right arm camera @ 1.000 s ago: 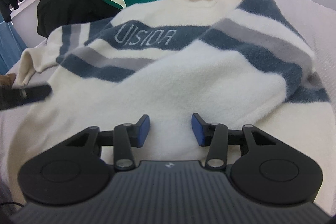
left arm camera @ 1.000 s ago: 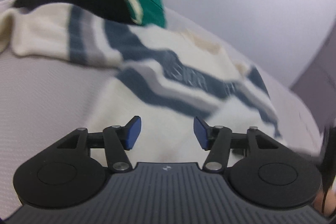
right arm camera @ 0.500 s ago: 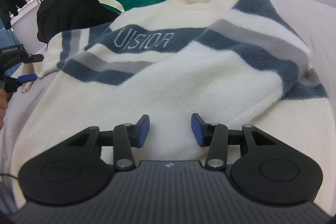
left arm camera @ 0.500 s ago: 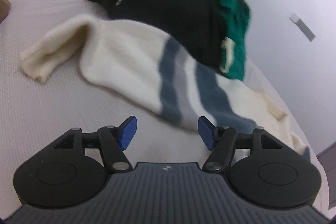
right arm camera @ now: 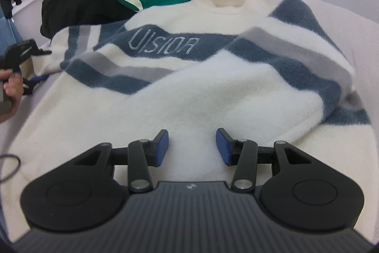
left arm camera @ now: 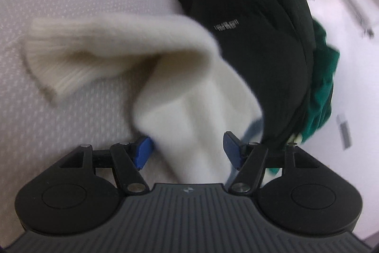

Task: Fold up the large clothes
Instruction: 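Grasp the other sleeve cuff with the left tool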

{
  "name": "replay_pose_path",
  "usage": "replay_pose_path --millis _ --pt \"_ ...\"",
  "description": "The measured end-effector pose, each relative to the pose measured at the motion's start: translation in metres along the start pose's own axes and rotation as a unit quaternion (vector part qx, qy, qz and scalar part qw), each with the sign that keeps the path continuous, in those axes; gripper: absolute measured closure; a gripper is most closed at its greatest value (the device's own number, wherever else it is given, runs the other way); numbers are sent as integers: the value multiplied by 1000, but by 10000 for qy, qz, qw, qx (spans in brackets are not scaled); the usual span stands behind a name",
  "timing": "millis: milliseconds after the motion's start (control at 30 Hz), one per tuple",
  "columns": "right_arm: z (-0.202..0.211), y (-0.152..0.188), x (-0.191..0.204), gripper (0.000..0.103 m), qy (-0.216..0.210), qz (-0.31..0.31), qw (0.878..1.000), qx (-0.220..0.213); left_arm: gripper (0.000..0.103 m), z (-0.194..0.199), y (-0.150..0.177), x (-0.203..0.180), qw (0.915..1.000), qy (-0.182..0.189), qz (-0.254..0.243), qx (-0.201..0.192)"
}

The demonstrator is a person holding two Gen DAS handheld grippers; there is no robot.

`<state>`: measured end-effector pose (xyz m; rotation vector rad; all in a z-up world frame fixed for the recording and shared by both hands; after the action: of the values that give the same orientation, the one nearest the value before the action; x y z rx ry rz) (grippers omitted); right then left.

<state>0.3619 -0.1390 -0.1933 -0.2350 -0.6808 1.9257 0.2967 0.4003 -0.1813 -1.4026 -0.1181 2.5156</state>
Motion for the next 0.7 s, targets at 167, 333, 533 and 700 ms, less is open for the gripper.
replay_pose_path --millis 167,333,533,700 --pt "-6 -4 3 56 93 124 9998 -81 34 -4 -25 12 9987 248 400 -181" --pt "-12 -10 7 55 183 290 9993 -160 35 0 -49 18 9973 156 451 -561" --pt "-15 -11 10 55 248 397 9987 -213 65 -6 -71 13 9962 -166 310 -797" --pt "-16 -13 10 55 224 369 9988 -210 94 -2 -71 13 9938 -372 279 -1008"
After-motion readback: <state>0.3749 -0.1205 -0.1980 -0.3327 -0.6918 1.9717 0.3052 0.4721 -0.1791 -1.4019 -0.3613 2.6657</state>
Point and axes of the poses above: each gripper's, at about its wrist camera, not at the fingertips, and z roughly against the way its jaws point, x to its left, y to its underside, the point moved 1 cm from there along -z, roughly the way its jaws point, and after that the axes turned 12 degrees about x, right-handed, at the moved point
